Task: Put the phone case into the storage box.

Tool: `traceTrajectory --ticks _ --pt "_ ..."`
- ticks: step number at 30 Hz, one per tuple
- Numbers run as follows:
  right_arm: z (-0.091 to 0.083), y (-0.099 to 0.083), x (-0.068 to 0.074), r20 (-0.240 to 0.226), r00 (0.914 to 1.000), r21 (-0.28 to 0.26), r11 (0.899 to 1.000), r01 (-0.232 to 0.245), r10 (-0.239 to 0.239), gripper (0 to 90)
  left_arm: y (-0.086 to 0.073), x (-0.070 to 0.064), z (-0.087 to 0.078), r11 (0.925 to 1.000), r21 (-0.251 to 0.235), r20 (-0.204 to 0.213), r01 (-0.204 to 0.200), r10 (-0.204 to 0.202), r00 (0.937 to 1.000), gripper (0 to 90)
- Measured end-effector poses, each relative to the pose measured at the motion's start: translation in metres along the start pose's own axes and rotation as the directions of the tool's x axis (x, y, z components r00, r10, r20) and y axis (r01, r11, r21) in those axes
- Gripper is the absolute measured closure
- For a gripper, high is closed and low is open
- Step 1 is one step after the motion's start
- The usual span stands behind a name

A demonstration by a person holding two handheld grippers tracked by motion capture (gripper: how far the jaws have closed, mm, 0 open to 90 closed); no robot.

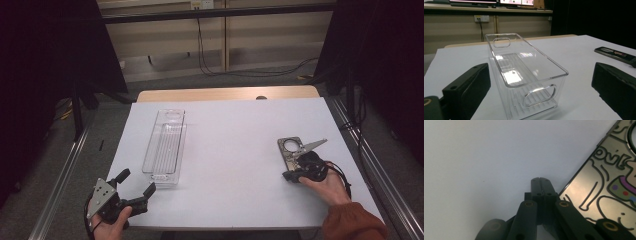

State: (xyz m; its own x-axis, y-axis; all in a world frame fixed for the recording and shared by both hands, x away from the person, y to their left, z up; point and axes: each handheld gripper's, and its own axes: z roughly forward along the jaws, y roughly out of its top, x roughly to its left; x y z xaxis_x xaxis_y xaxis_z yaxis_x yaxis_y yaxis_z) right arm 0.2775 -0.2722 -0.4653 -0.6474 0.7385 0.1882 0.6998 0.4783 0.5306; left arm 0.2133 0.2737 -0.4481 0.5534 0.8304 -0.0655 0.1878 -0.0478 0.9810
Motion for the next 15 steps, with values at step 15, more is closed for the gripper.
traceTrajectory --ticks 15 --pt "-0.0052 -0.01 -0.0078 0.007 0.9998 -0.088 0.996 -0.016 0.017 81.9 0.0 0.0005 -0.0001 1.0 0.0 0.011 0.002 -0.002 0.9999 2.2"
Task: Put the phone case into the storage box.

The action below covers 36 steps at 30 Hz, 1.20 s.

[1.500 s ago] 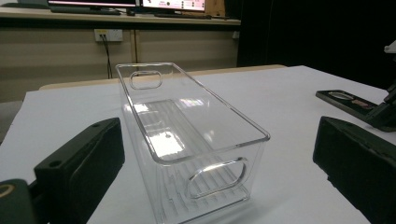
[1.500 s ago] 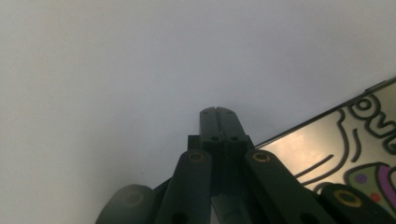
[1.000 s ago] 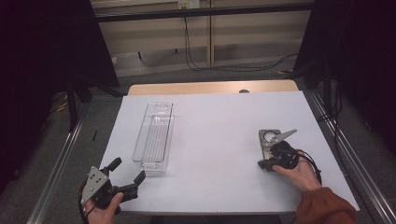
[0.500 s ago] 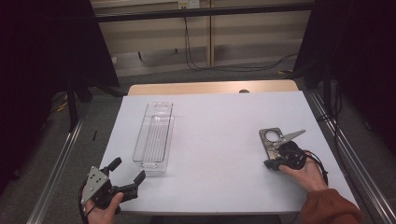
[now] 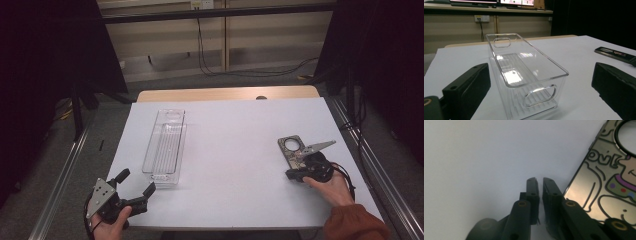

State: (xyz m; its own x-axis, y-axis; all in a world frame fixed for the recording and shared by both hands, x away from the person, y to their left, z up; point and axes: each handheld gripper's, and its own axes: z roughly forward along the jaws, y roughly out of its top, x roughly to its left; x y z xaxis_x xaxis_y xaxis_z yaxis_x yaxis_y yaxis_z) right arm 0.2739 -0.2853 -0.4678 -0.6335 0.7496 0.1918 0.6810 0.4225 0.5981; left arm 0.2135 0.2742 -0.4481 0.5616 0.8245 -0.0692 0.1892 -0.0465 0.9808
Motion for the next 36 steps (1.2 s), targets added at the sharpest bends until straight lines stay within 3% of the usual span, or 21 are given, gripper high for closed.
traceTrajectory --ticks 3,4,6,8,11,13,14,16,20,24,27,33,36 --pt "-0.002 0.001 0.002 -0.013 0.9999 -0.024 1.0 0.003 -0.003 78.8 0.0 0.0 0.0 1.0 -0.001 -0.005 0.0 0.0 1.0 2.2" --pt "-0.002 0.001 0.002 -0.013 0.9998 -0.041 0.999 0.017 -0.018 74.5 0.0 0.0 0.0 1.0 -0.001 -0.005 0.0 0.0 1.0 2.2" --pt "-0.005 0.002 0.004 -0.025 0.9997 -0.063 0.998 -0.005 0.004 62.2 0.0 0.0 0.0 1.0 -0.002 -0.006 -0.002 0.002 1.0 2.2" --pt "-0.007 0.003 0.005 -0.033 0.999 -0.096 0.995 0.026 -0.029 55.4 0.0 0.0 -0.001 1.0 -0.001 -0.006 0.0 0.0 1.0 2.2" --pt "-0.01 0.005 0.007 -0.011 0.9992 -0.141 0.989 0.036 -0.038 32.2 0.0 0.0 0.0 1.0 -0.001 -0.007 0.0 0.0 1.0 2.2" --pt "-0.012 0.007 0.007 -0.004 0.9994 -0.168 0.985 0.034 -0.035 23.4 0.0 0.0 -0.001 1.0 -0.002 -0.007 -0.001 0.001 1.0 2.2" --pt "-0.014 0.009 0.007 0.004 0.9996 -0.184 0.983 0.027 -0.026 12.0 0.0 0.0 -0.001 1.0 -0.003 -0.006 0.001 -0.001 1.0 2.2" --pt "-0.015 0.01 0.008 0.019 0.9996 -0.19 0.982 0.025 -0.022 8.2 0.001 0.0 -0.001 1.0 0.002 -0.019 -0.003 0.003 0.9998 2.1" --pt "-0.019 0.014 0.006 0.053 0.9986 -0.22 0.975 0.01 0.002 3.0 0.0 0.0 0.0 1.0 -0.002 -0.002 -0.002 0.002 1.0 2.2" --pt "-0.023 0.021 -0.006 0.081 0.9946 -0.213 0.976 -0.046 0.065 3.2 0.001 0.0 0.0 1.0 -0.004 -0.004 0.0 0.0 1.0 2.1" --pt "-0.023 0.024 -0.011 0.084 0.9935 -0.204 0.977 -0.058 0.077 4.4 0.001 0.0 0.0 1.0 -0.004 -0.006 -0.001 0.001 1.0 2.2" --pt "-0.02 0.032 -0.026 0.111 0.9867 -0.117 0.987 -0.106 0.119 6.7 0.001 0.001 0.0 1.0 -0.002 -0.003 -0.003 0.003 1.0 2.2" --pt "-0.016 0.035 -0.035 0.139 0.9779 -0.052 0.987 -0.15 0.156 6.3 0.0 0.0 0.0 1.0 -0.002 0.001 0.001 -0.001 1.0 2.2"
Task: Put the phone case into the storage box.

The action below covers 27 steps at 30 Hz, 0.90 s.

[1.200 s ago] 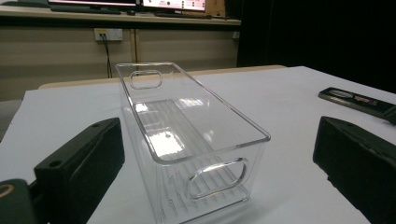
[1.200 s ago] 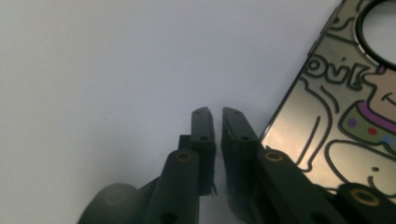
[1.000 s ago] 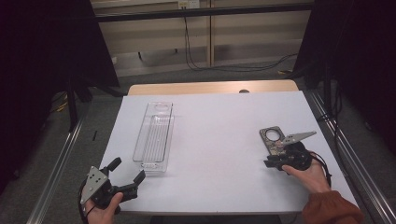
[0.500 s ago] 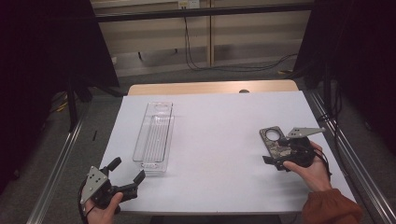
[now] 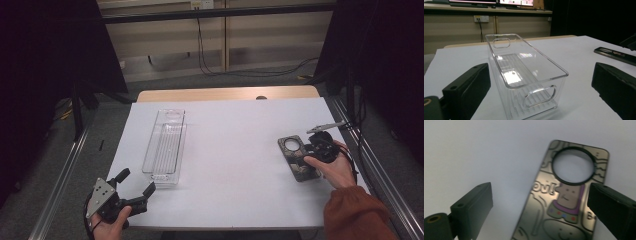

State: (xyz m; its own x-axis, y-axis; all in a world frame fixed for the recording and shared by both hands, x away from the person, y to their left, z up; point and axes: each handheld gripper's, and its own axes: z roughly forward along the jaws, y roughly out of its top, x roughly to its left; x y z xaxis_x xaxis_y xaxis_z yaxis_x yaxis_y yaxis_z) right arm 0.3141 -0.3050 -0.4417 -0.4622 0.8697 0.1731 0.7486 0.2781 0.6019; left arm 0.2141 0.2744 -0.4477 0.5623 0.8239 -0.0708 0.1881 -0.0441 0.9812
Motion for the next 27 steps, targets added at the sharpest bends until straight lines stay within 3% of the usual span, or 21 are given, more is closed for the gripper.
traceTrajectory --ticks 1,3,4,8,9,17,25,27 --pt "0.0 0.001 -0.001 0.026 0.9996 0.023 1.0 -0.015 0.014 5.7 0.0 0.0 0.0 1.0 0.0 0.0 -0.004 0.004 1.0 2.2" --pt "0.003 0.003 -0.007 0.018 0.9993 0.033 0.999 -0.033 0.033 5.8 0.0 0.001 0.0 1.0 0.001 0.0 -0.003 0.003 1.0 2.2" --pt "0.007 0.005 -0.009 0.043 0.9983 0.078 0.996 -0.042 0.038 5.8 0.0 0.001 0.0 1.0 0.001 -0.001 -0.003 0.003 1.0 2.1" --pt "0.01 0.009 -0.011 0.056 0.9972 0.121 0.991 -0.056 0.05 6.0 0.0 0.0 0.0 1.0 0.0 -0.003 -0.001 0.001 1.0 2.1" --pt "0.011 0.01 -0.013 0.057 0.9978 0.126 0.991 -0.04 0.033 6.0 0.0 0.0 0.0 1.0 0.0 -0.003 -0.001 0.001 1.0 2.1" --pt "0.025 0.02 -0.014 0.108 0.9933 0.279 0.958 -0.07 0.042 4.9 0.0 0.0 0.0 1.0 0.001 -0.002 -0.002 0.002 1.0 2.2" --pt "0.036 0.021 -0.012 0.123 0.992 0.344 0.936 -0.068 0.026 3.6 0.0 0.0 0.0 1.0 0.004 0.002 -0.005 0.005 1.0 2.2" --pt "0.038 0.02 -0.012 0.125 0.9912 0.336 0.938 -0.083 0.043 3.6 0.0 0.0 0.0 0.9999 0.008 0.001 -0.011 0.011 0.9999 2.2"
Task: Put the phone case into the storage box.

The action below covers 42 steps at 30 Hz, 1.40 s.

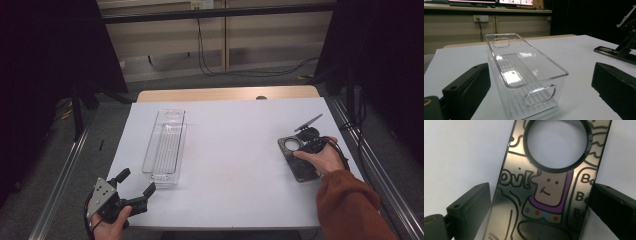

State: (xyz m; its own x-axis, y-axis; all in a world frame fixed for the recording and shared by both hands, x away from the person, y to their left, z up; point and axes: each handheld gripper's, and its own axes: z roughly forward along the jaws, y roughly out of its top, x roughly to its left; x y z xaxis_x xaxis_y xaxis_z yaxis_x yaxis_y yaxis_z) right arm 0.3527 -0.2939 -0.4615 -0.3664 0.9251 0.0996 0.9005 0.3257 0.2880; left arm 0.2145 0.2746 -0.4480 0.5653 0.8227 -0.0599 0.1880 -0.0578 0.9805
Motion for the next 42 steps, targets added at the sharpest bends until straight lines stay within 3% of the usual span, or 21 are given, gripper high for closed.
traceTrajectory --ticks 7,9,17,19,29,34,42 --pt "0.006 0.008 0.006 0.047 0.9989 0.064 0.998 -0.01 0.007 0.0 0.0 0.0 0.0 1.0 -0.004 0.0 0.005 -0.005 1.0 2.2" --pt "0.008 0.01 0.01 0.08 0.9968 0.084 0.996 0.001 -0.007 0.0 0.0 0.0 0.0 1.0 -0.005 0.001 0.005 -0.005 1.0 2.1" --pt "0.009 0.011 0.012 0.103 0.9947 0.095 0.995 -0.013 0.003 2.4 0.0 0.0 0.0 0.9999 -0.007 0.001 0.008 -0.008 1.0 2.2" --pt "0.008 0.01 0.01 0.096 0.9954 0.072 0.997 -0.014 0.007 5.5 0.0 -0.001 0.0 1.0 -0.006 0.002 0.006 -0.006 1.0 2.2" --pt "0.003 0.009 0.008 0.109 0.994 0.076 0.997 -0.016 0.008 11.6 0.0 0.0 0.0 1.0 -0.005 0.002 0.005 -0.005 1.0 2.2" --pt "0.002 0.007 0.008 0.089 0.996 0.042 0.999 -0.013 0.009 11.9 0.0 0.0 0.0 1.0 -0.004 -0.006 0.005 -0.005 1.0 2.2" --pt "-0.014 0.002 0.007 0.066 0.9978 -0.034 0.999 -0.003 0.005 11.9 0.0 0.0 0.0 1.0 0.001 -0.008 0.003 -0.003 1.0 2.1"
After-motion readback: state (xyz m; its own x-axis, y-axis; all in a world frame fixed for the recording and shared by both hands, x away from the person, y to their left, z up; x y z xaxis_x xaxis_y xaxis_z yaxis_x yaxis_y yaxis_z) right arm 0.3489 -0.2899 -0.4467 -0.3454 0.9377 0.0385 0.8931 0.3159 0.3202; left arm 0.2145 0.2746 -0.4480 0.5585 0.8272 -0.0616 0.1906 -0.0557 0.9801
